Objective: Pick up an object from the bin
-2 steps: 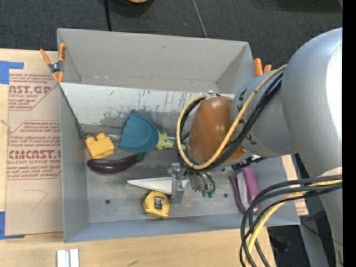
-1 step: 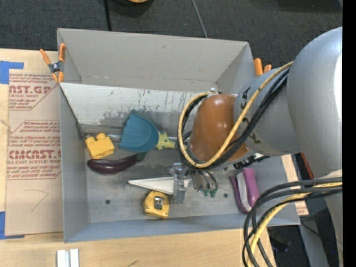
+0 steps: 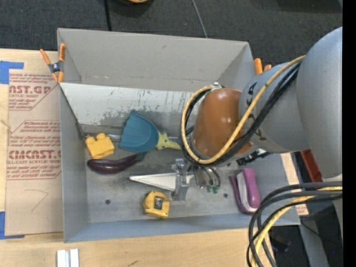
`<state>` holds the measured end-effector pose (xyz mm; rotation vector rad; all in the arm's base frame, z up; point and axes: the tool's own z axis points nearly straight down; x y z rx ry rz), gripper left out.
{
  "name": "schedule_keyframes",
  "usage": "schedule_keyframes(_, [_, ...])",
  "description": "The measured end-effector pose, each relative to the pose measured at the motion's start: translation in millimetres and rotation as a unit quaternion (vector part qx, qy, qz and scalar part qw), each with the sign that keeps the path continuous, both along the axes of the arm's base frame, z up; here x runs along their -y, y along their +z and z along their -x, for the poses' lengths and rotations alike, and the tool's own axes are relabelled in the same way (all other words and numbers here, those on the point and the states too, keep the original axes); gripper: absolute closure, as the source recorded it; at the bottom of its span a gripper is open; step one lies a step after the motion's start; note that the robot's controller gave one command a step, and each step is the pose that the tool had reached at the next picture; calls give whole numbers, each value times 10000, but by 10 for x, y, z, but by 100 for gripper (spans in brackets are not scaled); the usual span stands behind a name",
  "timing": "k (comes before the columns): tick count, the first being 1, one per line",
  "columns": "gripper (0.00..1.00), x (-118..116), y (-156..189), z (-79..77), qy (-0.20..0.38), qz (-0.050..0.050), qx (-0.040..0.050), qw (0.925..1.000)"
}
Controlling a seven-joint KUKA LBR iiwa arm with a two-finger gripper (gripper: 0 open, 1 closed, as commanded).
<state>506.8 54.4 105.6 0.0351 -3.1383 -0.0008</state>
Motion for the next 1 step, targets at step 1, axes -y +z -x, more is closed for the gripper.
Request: schedule_keyframes(1, [100, -2, 137, -17, -1, -3, 28, 10000])
